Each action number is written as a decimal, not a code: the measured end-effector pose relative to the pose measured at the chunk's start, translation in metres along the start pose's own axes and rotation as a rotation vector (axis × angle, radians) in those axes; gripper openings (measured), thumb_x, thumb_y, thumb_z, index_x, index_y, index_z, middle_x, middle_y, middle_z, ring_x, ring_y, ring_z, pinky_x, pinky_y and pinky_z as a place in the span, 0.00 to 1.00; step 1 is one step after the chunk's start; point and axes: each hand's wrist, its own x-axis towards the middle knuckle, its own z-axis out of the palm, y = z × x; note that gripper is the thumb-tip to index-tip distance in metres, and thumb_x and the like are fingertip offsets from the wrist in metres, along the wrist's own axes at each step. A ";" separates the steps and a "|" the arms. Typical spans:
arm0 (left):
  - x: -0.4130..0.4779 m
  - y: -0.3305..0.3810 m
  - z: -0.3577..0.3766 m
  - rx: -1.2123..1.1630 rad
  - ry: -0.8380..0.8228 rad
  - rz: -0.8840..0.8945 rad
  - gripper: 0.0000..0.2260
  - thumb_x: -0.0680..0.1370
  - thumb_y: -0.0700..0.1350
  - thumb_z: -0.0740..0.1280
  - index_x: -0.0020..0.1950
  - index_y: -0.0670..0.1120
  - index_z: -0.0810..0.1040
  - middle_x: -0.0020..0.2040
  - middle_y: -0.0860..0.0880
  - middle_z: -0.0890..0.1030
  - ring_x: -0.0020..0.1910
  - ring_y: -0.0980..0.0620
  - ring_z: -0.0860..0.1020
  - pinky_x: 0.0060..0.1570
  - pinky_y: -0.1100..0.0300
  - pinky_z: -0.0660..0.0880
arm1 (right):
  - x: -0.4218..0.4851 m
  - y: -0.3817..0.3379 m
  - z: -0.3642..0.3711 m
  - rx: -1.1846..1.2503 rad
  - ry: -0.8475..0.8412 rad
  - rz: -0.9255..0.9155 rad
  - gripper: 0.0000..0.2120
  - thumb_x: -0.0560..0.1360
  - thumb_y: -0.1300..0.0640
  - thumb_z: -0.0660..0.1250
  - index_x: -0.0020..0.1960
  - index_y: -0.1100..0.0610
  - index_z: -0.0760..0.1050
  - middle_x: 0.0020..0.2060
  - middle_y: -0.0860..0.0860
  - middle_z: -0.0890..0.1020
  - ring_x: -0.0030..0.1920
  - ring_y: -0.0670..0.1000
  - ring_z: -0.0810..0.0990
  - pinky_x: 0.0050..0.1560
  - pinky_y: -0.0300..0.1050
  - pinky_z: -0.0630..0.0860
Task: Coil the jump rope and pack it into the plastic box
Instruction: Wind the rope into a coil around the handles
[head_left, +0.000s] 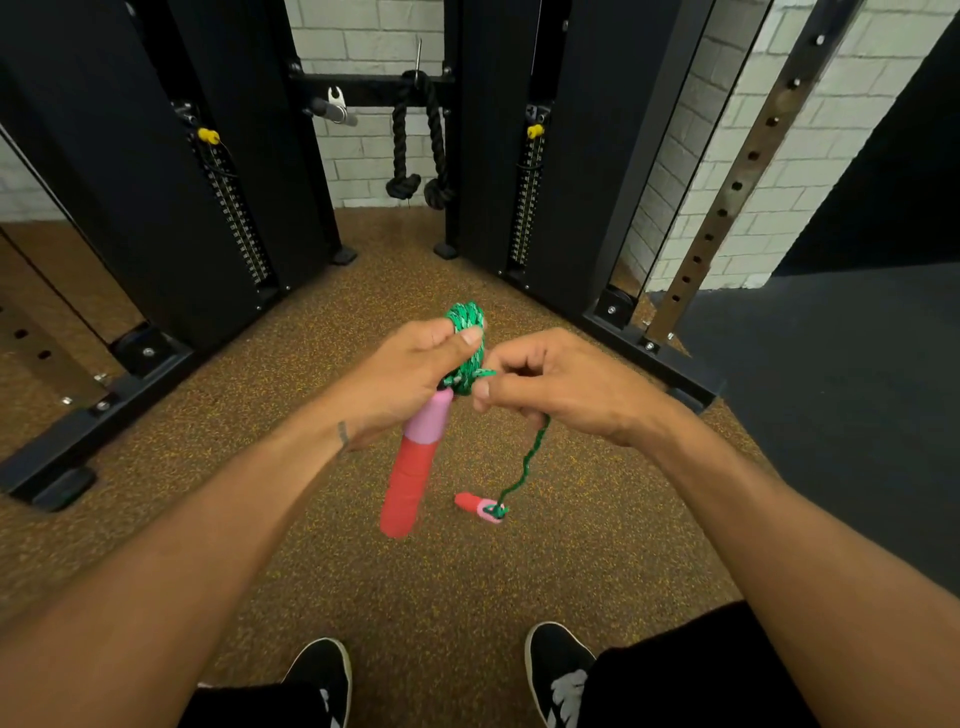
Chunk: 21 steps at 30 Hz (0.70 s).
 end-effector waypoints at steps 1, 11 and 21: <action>-0.001 0.001 0.000 0.016 -0.029 -0.003 0.21 0.82 0.51 0.60 0.61 0.33 0.74 0.44 0.42 0.78 0.43 0.48 0.72 0.48 0.51 0.70 | 0.001 0.001 -0.001 -0.001 0.029 -0.024 0.09 0.77 0.54 0.71 0.44 0.60 0.82 0.30 0.48 0.75 0.31 0.47 0.71 0.35 0.40 0.68; -0.006 0.010 0.001 0.087 -0.165 -0.045 0.11 0.83 0.43 0.59 0.54 0.40 0.79 0.45 0.45 0.86 0.39 0.57 0.82 0.45 0.65 0.77 | 0.002 0.001 -0.006 0.124 0.119 -0.146 0.09 0.74 0.57 0.74 0.46 0.62 0.79 0.35 0.53 0.86 0.38 0.54 0.86 0.51 0.55 0.81; -0.008 0.007 -0.006 -0.155 -0.374 0.003 0.15 0.79 0.47 0.63 0.59 0.39 0.77 0.46 0.46 0.84 0.42 0.55 0.80 0.46 0.63 0.76 | 0.015 0.009 -0.008 0.302 0.244 -0.131 0.07 0.78 0.53 0.67 0.43 0.54 0.74 0.35 0.45 0.76 0.35 0.40 0.75 0.36 0.35 0.74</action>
